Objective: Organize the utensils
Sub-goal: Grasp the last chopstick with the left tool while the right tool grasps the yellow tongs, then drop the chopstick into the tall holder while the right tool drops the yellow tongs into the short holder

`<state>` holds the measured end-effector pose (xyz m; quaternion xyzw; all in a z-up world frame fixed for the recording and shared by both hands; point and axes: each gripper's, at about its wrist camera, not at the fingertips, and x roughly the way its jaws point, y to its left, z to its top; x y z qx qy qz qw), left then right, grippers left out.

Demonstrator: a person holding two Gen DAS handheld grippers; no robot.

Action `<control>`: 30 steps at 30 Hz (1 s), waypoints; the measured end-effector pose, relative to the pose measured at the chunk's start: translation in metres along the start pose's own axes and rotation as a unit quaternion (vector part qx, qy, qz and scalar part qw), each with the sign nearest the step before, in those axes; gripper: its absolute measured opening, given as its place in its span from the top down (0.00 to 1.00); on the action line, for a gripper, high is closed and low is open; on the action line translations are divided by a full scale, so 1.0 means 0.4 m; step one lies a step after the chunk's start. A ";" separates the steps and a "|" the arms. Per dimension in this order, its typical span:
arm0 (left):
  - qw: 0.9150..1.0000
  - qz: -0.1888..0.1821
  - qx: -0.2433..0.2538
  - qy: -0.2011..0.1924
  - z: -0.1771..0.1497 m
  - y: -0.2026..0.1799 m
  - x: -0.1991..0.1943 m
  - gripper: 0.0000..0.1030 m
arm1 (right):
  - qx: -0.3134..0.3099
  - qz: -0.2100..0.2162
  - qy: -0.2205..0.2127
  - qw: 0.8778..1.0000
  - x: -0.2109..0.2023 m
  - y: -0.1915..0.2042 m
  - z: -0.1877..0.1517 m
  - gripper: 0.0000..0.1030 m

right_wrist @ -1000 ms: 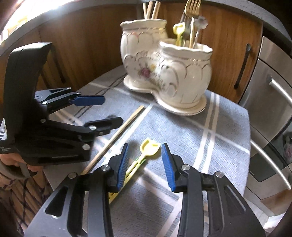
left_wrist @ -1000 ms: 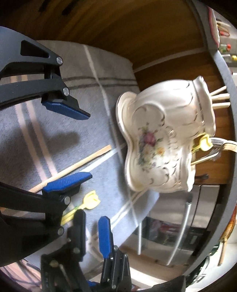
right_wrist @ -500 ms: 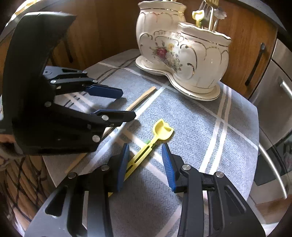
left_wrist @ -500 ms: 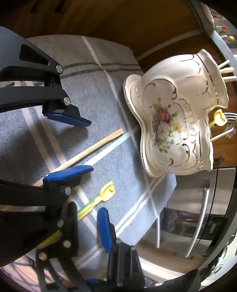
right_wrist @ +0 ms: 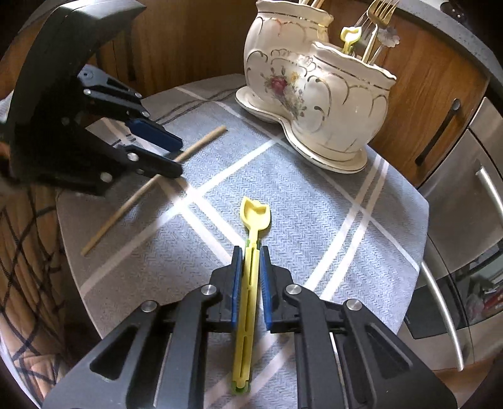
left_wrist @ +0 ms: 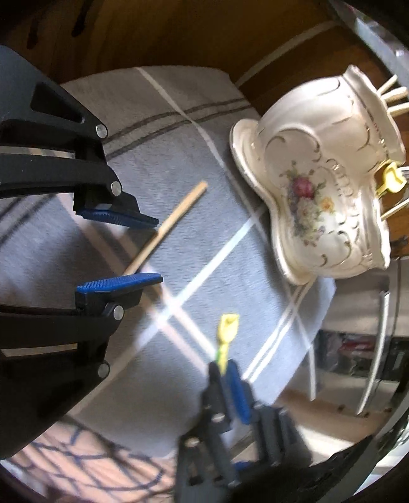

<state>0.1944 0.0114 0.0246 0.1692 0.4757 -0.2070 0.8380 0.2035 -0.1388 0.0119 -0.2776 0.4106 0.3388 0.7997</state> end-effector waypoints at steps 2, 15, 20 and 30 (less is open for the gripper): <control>0.999 -0.018 0.005 0.035 0.011 0.014 0.003 0.67 | -0.009 0.011 0.017 1.000 0.007 -0.005 0.016 0.89; 0.993 -0.051 0.003 0.110 0.054 0.038 0.029 0.88 | -0.028 0.034 0.118 0.992 0.042 -0.023 0.081 0.90; 0.994 -0.057 -0.005 0.096 0.036 0.044 0.017 0.94 | -0.001 0.012 0.084 0.996 0.029 -0.025 0.065 0.91; 0.998 -0.049 -0.023 -0.045 -0.003 0.055 -0.117 0.97 | 0.091 0.006 -0.062 0.994 -0.115 -0.069 0.056 0.91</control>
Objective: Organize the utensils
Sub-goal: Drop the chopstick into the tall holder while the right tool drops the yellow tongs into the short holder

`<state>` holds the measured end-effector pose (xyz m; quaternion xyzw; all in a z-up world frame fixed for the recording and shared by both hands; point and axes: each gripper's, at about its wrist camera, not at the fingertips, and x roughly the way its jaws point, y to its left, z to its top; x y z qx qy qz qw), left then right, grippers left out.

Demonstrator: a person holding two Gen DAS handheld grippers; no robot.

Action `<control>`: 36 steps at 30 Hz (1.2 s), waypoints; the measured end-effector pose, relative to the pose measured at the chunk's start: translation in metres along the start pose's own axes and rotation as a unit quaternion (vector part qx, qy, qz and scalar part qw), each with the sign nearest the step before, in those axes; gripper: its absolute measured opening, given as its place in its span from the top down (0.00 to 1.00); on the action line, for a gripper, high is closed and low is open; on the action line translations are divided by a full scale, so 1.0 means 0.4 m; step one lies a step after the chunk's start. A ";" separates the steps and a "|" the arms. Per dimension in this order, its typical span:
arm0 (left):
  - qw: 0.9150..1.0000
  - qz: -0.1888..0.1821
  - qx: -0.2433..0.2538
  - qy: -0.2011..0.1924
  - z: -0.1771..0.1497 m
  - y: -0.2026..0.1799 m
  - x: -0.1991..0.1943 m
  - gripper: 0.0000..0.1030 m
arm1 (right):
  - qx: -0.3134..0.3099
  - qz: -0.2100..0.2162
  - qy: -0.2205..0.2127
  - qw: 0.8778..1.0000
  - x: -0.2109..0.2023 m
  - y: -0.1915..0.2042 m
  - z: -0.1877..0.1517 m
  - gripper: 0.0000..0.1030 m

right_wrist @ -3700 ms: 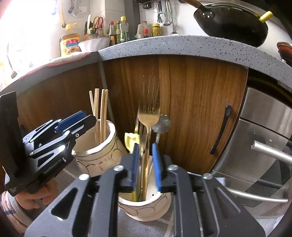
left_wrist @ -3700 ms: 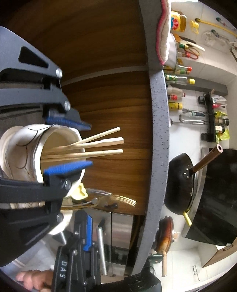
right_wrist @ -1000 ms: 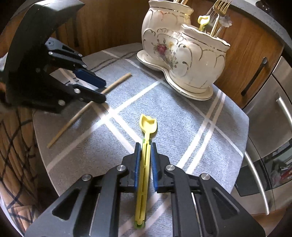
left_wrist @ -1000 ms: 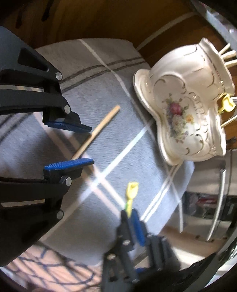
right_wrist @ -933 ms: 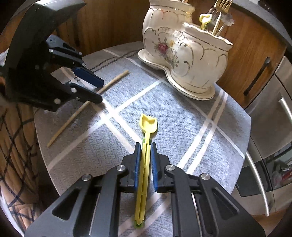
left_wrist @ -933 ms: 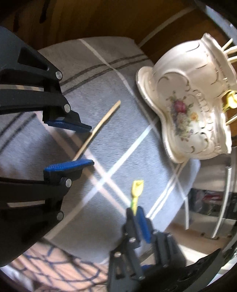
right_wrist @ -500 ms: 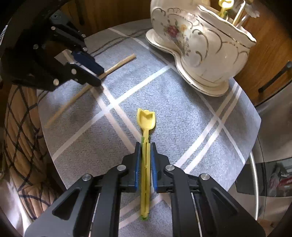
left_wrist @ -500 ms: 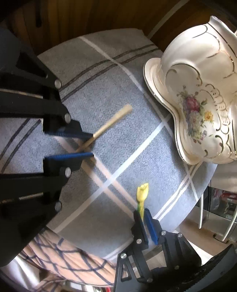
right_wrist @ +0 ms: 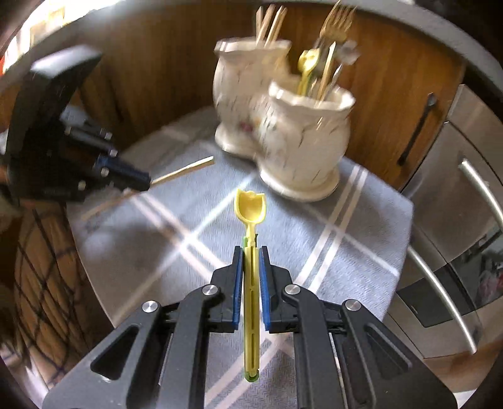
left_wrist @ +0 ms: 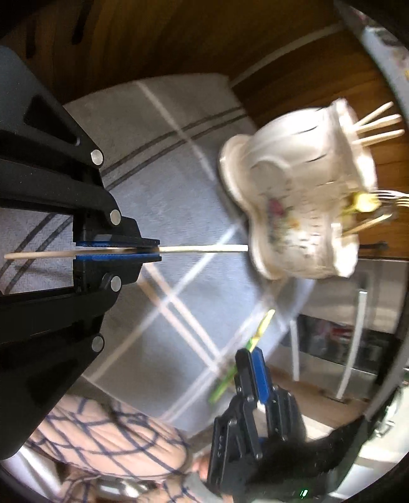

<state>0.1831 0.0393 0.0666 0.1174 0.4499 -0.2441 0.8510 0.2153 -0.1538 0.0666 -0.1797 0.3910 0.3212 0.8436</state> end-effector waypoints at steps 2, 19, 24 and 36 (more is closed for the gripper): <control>0.999 0.002 -0.008 -0.045 0.001 0.003 -0.042 0.97 | 0.016 -0.001 -0.026 1.000 -0.023 -0.009 0.012 0.91; 0.936 0.058 -0.073 -0.339 0.117 0.065 -0.238 0.97 | 0.104 -0.015 -0.237 0.966 -0.139 -0.059 0.198 0.90; 0.906 0.067 -0.103 -0.406 0.139 0.099 -0.251 0.97 | 0.129 -0.012 -0.267 0.955 -0.117 -0.091 0.232 0.90; 0.859 0.072 -0.135 -0.489 0.220 0.182 -0.221 0.97 | 0.167 -0.033 -0.315 0.934 -0.062 -0.136 0.292 0.90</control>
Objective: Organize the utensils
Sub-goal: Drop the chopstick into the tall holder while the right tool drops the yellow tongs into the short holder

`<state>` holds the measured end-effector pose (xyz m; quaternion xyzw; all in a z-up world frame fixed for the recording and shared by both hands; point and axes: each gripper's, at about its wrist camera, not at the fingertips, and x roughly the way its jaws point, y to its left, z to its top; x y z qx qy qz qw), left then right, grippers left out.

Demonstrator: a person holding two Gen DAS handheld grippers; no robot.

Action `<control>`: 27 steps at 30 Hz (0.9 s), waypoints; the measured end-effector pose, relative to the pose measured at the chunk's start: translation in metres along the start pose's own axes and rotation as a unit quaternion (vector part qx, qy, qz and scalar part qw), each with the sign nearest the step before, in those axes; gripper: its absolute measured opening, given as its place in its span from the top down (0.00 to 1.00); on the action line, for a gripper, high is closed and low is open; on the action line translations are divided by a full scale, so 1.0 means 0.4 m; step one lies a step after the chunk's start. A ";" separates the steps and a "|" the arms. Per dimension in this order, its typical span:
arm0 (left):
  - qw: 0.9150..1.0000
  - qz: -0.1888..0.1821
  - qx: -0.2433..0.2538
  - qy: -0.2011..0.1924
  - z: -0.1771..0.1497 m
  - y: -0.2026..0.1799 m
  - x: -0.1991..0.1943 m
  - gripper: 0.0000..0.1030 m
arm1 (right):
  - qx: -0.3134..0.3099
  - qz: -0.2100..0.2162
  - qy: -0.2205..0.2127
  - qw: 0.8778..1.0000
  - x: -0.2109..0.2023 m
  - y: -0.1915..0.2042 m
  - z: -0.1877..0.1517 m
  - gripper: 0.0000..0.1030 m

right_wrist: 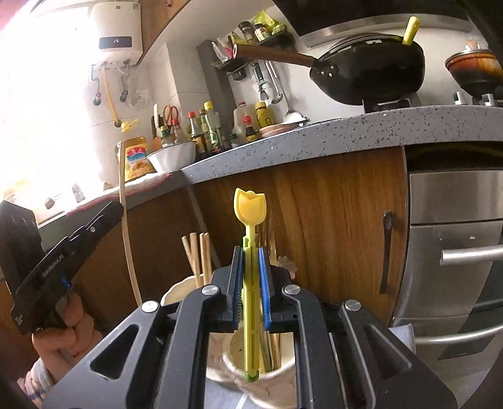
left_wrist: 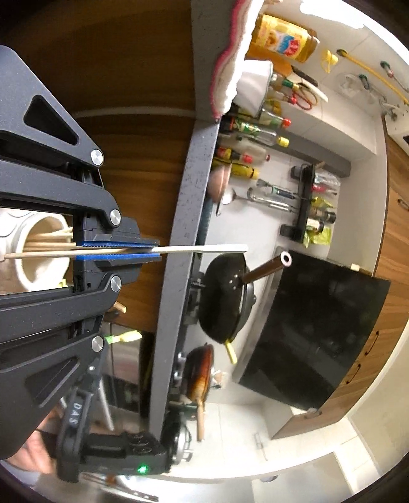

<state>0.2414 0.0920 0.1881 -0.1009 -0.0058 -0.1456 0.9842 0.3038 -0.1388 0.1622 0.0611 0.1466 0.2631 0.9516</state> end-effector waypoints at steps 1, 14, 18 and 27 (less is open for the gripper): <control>1.000 0.001 -0.005 -0.002 -0.002 0.006 0.008 0.97 | -0.002 -0.005 -0.002 1.000 0.005 0.003 -0.003 0.90; 1.000 -0.004 0.000 0.029 -0.089 0.008 0.072 0.97 | -0.046 -0.037 0.010 0.998 0.062 0.014 -0.073 0.90; 1.000 -0.006 -0.015 0.017 -0.077 0.024 0.070 0.97 | -0.050 -0.038 0.018 0.998 0.055 0.012 -0.083 0.90; 0.998 -0.006 -0.048 -0.035 -0.011 0.054 0.068 0.97 | -0.054 -0.030 0.018 0.998 0.044 0.019 -0.081 0.90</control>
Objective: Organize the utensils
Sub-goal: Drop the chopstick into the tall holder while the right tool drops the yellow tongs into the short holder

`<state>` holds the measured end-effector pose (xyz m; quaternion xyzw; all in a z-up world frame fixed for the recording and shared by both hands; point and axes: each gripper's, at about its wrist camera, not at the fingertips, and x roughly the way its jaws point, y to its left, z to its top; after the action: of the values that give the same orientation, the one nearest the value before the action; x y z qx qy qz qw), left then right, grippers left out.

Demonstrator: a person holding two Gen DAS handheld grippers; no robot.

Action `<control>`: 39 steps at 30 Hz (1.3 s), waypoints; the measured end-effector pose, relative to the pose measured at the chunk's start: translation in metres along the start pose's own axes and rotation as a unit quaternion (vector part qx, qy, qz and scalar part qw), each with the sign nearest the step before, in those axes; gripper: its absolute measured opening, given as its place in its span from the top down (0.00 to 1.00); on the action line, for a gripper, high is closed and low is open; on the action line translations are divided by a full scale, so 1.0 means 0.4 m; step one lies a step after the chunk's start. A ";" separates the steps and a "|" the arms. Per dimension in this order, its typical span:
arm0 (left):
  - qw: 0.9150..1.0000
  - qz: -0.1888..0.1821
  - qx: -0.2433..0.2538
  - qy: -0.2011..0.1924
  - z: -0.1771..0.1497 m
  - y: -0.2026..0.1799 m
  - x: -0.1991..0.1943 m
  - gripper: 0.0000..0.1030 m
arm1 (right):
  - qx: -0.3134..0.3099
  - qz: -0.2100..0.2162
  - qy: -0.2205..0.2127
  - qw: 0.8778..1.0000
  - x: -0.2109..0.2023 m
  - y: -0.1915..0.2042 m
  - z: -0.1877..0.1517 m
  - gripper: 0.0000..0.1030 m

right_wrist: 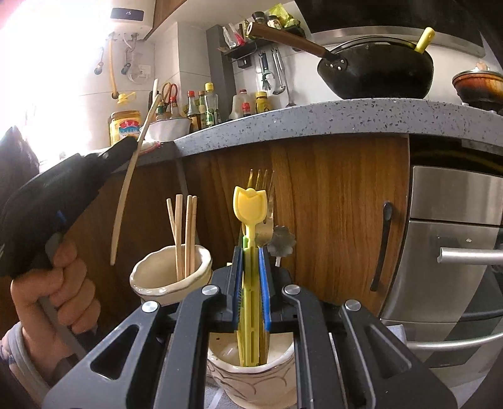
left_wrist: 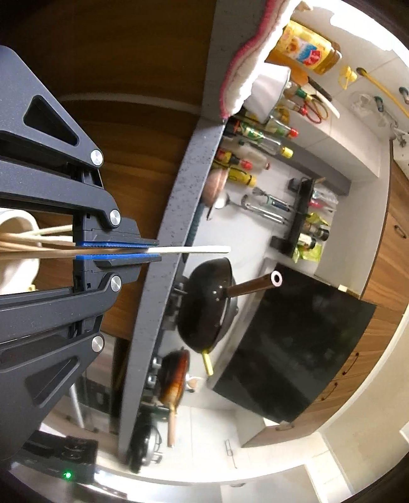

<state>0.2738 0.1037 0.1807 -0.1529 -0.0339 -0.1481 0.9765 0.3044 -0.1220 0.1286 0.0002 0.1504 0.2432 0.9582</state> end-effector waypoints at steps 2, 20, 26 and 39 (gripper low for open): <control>1.000 -0.002 0.004 0.001 -0.010 -0.005 0.018 0.97 | -0.001 0.000 0.001 1.000 0.002 0.001 -0.002 0.90; 0.994 0.022 0.077 0.079 -0.126 -0.030 -0.027 0.97 | -0.006 -0.016 0.033 0.999 0.005 -0.027 -0.028 0.90; 0.989 0.033 0.106 0.099 -0.136 -0.056 -0.029 0.97 | -0.005 -0.025 0.048 0.999 0.013 -0.038 -0.030 0.90; 0.985 0.048 0.097 0.131 -0.138 -0.046 -0.010 0.92 | -0.010 -0.021 0.050 0.998 0.008 -0.036 -0.029 0.88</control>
<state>0.2655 0.0712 0.1331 -0.0377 0.0877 -0.1156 0.9887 0.3103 -0.1342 0.1156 -0.0251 0.1960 0.2244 0.9543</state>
